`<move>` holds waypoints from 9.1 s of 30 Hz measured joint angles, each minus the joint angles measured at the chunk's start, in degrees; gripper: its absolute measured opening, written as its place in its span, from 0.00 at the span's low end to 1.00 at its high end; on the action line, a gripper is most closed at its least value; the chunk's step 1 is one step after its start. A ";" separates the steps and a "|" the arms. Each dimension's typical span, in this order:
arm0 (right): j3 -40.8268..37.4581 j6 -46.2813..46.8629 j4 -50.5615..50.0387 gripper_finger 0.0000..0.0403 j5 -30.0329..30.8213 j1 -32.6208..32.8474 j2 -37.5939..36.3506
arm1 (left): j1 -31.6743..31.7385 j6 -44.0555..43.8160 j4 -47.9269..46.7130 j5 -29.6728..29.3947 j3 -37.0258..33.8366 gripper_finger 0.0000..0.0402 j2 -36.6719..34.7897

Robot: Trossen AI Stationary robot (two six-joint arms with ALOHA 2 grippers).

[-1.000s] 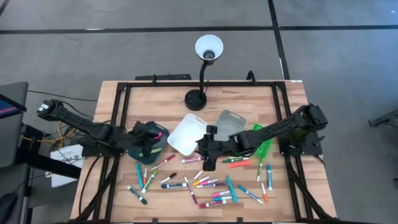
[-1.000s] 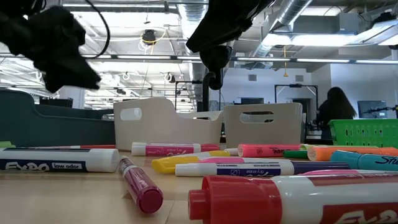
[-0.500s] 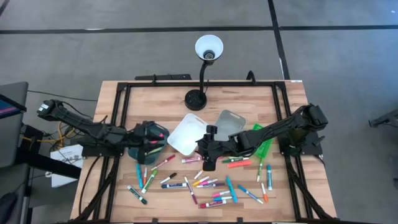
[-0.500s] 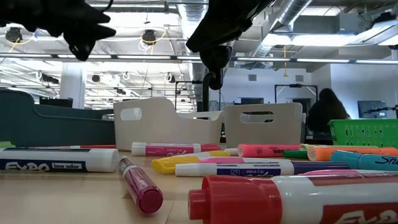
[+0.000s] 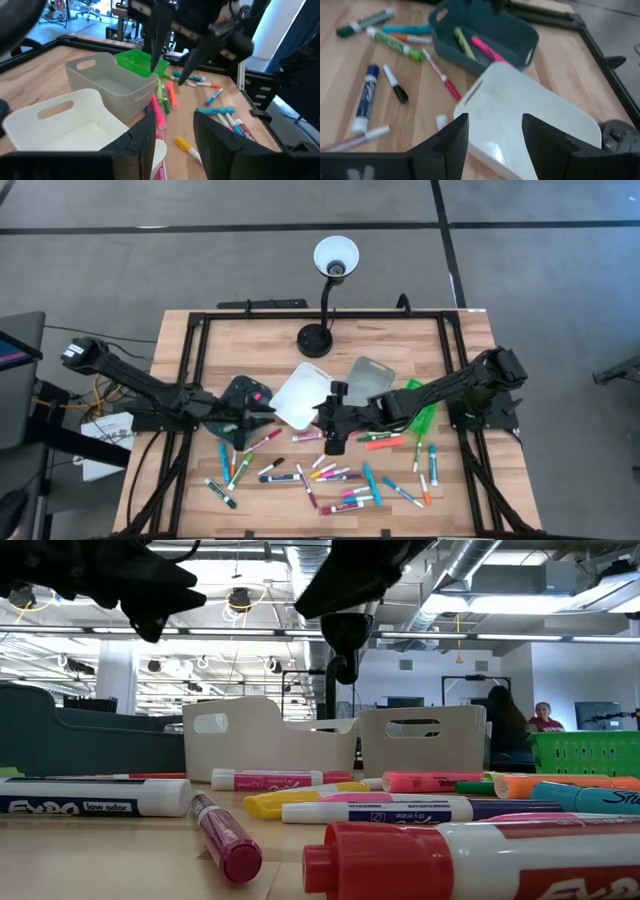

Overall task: Pick & Place Markers
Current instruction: Put the pink dry erase marker into the white bin, then put the pink highlighter into the blue bin

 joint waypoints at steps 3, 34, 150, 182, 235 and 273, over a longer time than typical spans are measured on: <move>0.00 1.21 1.77 0.44 -0.02 0.00 0.00 | -0.02 0.06 4.27 2.92 0.00 0.32 3.58; -2.85 15.37 2.75 0.37 -13.65 -0.95 8.87 | -0.02 -2.28 11.89 6.64 0.02 0.32 13.62; 29.38 -20.34 -39.48 0.13 -4.82 -9.97 19.52 | -0.02 -1.99 13.78 6.49 -0.04 0.32 13.58; 26.80 -33.63 -31.56 0.15 -15.26 -14.61 21.85 | -0.01 -1.86 13.78 6.49 -0.04 0.32 13.58; 33.90 -28.75 -32.35 0.46 -10.27 -12.11 20.89 | 0.04 -0.32 15.83 5.13 -0.04 0.32 13.02; 19.44 2.02 -48.41 0.27 -10.29 -2.28 -1.08 | 0.04 -0.33 18.00 5.13 -0.02 0.32 12.13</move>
